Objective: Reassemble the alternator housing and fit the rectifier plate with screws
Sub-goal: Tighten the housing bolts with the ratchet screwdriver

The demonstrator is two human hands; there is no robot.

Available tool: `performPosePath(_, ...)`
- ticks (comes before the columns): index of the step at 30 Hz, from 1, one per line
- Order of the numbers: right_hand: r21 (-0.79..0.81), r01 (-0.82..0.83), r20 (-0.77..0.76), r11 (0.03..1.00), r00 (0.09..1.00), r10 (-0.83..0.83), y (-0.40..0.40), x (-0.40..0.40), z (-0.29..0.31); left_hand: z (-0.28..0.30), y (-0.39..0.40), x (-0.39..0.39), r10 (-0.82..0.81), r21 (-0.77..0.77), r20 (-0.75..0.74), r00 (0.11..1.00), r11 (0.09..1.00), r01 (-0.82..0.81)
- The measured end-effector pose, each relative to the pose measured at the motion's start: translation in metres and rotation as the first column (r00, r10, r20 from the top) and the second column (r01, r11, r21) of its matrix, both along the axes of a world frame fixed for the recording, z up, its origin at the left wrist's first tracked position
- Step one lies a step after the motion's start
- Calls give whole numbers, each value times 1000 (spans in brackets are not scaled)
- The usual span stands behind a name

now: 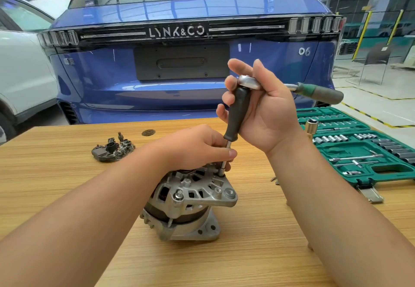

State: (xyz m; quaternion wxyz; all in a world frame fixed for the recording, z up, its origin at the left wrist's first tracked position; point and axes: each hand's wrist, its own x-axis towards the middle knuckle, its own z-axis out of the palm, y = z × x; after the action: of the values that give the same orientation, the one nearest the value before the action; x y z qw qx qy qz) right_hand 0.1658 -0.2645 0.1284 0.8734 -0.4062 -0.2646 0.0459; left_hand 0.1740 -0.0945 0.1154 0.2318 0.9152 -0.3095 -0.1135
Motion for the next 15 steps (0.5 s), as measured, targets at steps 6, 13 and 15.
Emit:
performPosePath(6,-55,61,-17,997,998,-63,3,2,-2,0,0,1,-14,-7,-5,1000,1000,14)
performPosePath(13,-113,631,311,768,756,-576,10,0,-6,2,-4,0,-17,26,-2,1000,1000,17)
performPosePath(15,-120,670,332,733,723,-606,13,-2,-6,2,-4,-1,-8,25,1,1000,1000,8)
